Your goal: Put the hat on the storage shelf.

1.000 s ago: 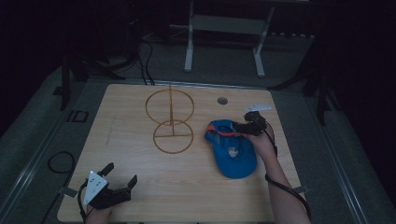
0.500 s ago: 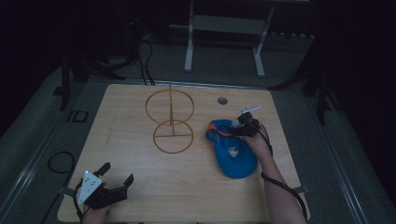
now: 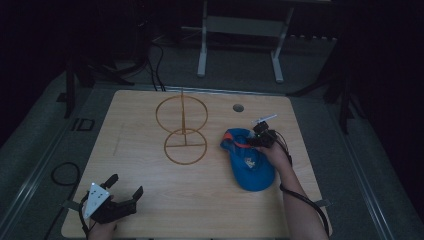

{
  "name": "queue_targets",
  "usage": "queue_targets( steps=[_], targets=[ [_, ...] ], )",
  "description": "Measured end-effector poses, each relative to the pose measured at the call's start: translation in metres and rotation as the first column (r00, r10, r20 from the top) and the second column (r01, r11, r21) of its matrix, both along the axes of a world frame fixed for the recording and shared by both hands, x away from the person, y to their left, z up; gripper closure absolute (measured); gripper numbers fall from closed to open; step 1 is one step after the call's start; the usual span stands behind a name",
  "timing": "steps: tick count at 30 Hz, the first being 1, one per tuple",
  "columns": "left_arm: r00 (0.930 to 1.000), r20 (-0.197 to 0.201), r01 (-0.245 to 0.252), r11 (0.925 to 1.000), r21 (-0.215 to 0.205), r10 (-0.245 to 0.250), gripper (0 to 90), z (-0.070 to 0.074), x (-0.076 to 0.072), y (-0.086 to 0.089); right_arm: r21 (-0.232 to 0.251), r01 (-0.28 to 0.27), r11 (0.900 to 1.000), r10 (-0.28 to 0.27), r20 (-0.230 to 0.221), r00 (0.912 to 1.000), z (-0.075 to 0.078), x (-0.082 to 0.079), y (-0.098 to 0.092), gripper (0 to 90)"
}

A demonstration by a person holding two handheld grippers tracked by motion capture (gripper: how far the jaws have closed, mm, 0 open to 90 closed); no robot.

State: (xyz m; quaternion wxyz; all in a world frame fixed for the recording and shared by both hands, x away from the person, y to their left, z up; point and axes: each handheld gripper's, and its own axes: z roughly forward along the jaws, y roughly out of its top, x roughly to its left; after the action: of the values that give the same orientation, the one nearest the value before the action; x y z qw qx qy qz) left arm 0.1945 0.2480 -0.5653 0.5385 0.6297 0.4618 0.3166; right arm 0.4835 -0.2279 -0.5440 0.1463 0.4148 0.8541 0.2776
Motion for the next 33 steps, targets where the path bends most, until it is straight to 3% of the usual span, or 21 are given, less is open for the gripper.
queue_targets(
  steps=[1,3,4,12,20,26,27,33],
  targets=[
    [1.0,0.0,0.0,1.0,0.0,0.0,2.3,0.0,0.0,0.0,0.0,0.0,1.0,0.0,0.0,1.0,0.0,0.0,0.0,66.9],
    [1.0,-0.001,0.0,1.0,0.0,0.0,2.2,0.0,0.0,0.0,-0.017,-0.025,1.0,0.025,0.001,0.9997,0.001,-0.003,0.005,80.5],
    [1.0,-0.001,-0.001,1.0,0.001,0.001,2.2,0.0,0.0,-0.001,-0.03,-0.027,0.999,0.027,0.012,0.9996,0.001,-0.005,0.008,82.2],
    [0.9999,-0.003,-0.015,0.9999,0.006,0.015,2.2,0.0,0.0,-0.001,-0.048,0.034,0.998,-0.031,0.045,0.9985,0.005,-0.014,0.01,85.7],
    [0.9997,-0.002,-0.025,0.9997,0.004,0.025,2.3,0.0,0.0,-0.001,0.066,0.049,0.997,-0.057,0.123,0.9908,0.034,-0.032,-0.004,86.4],
    [0.9995,-0.005,-0.03,0.9995,0.01,0.03,2.3,0.0,0.0,-0.002,0.108,0.029,0.994,-0.05,0.199,0.9787,0.06,-0.049,-0.006,86.5],
    [0.9995,-0.004,-0.03,0.9995,0.011,0.03,2.2,0.001,0.0,-0.002,0.133,0.012,0.991,-0.043,0.231,0.972,0.073,-0.058,-0.006,86.6],
    [0.9997,0.003,-0.025,0.9997,0.002,0.025,2.2,0.002,0.0,-0.002,0.17,-0.031,0.985,-0.024,0.308,0.951,0.105,-0.079,-0.003,86.7]
  ],
)
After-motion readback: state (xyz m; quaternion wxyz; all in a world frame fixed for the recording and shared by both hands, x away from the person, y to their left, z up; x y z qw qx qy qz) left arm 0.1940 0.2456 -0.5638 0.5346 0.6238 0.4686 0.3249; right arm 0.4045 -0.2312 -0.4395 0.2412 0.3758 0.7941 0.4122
